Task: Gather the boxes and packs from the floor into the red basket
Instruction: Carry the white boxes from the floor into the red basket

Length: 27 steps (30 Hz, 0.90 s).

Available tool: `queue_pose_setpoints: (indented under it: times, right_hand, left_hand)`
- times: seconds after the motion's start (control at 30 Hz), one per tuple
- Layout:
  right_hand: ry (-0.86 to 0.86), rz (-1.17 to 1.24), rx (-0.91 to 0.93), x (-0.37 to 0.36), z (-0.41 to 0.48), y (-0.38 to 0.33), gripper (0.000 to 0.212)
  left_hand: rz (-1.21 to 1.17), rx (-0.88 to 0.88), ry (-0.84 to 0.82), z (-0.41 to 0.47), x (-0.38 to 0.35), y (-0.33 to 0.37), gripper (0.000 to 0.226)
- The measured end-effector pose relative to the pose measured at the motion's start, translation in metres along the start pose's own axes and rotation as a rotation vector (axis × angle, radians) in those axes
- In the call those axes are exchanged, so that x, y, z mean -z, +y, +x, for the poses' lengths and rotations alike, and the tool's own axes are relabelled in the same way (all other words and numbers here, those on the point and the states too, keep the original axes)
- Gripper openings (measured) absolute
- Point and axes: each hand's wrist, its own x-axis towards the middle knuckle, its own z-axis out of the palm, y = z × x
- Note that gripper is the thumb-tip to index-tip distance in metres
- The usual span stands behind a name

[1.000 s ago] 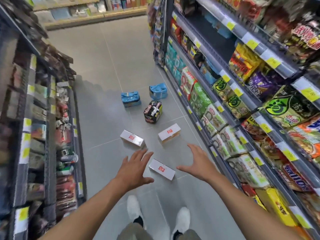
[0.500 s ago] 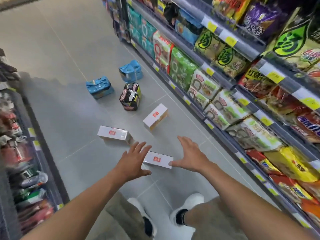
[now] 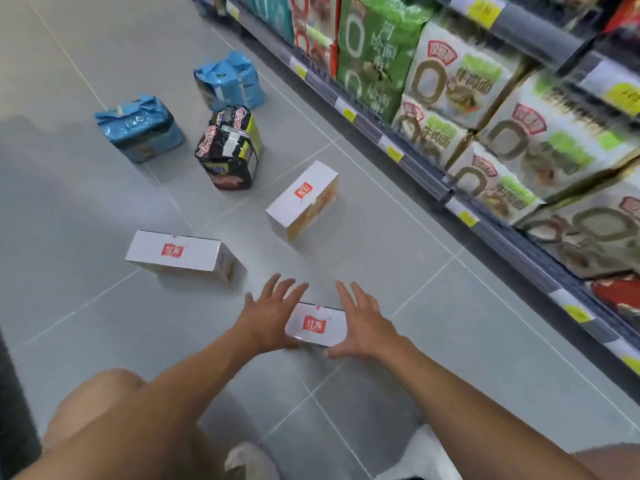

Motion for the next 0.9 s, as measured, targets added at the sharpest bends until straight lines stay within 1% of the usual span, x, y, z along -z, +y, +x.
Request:
queue_pose_setpoints:
  times: [0.1,0.2,0.37,0.5,0.57,0.67,0.77,0.9]
  right_hand:
    - [-0.029,-0.075,-0.022,-0.032,0.044,0.008,0.146]
    - [-0.048,-0.088,-0.036,-0.061,0.065,0.011,0.143]
    - [0.007,-0.112,-0.06,-0.09,0.076,0.014,0.134]
    - [0.056,-0.14,-0.095,-0.098,0.08,0.015,0.126]
    - [0.089,-0.152,-0.096,-0.102,0.082,0.015,0.121]
    - [0.107,-0.16,-0.1,-0.105,0.081,0.015,0.106]
    - [0.101,-0.151,-0.088,-0.1,0.078,0.017,0.094]
    - [0.107,-0.151,-0.056,-0.076,0.064,0.017,0.09]
  left_hand:
    - [0.055,0.003,-0.05,0.039,-0.029,-0.014,0.125]
    - [0.134,-0.023,-0.062,0.058,-0.056,-0.022,0.123]
    - [0.18,-0.06,-0.078,0.062,-0.085,-0.029,0.118]
    - [0.19,-0.048,-0.039,0.068,-0.092,-0.027,0.112]
    - [0.173,-0.054,-0.019,0.073,-0.095,-0.025,0.102]
    - [0.142,-0.053,-0.014,0.075,-0.098,-0.025,0.089]
    - [0.127,-0.057,-0.007,0.073,-0.093,-0.022,0.087]
    - [0.102,-0.058,0.013,0.058,-0.068,-0.011,0.09]
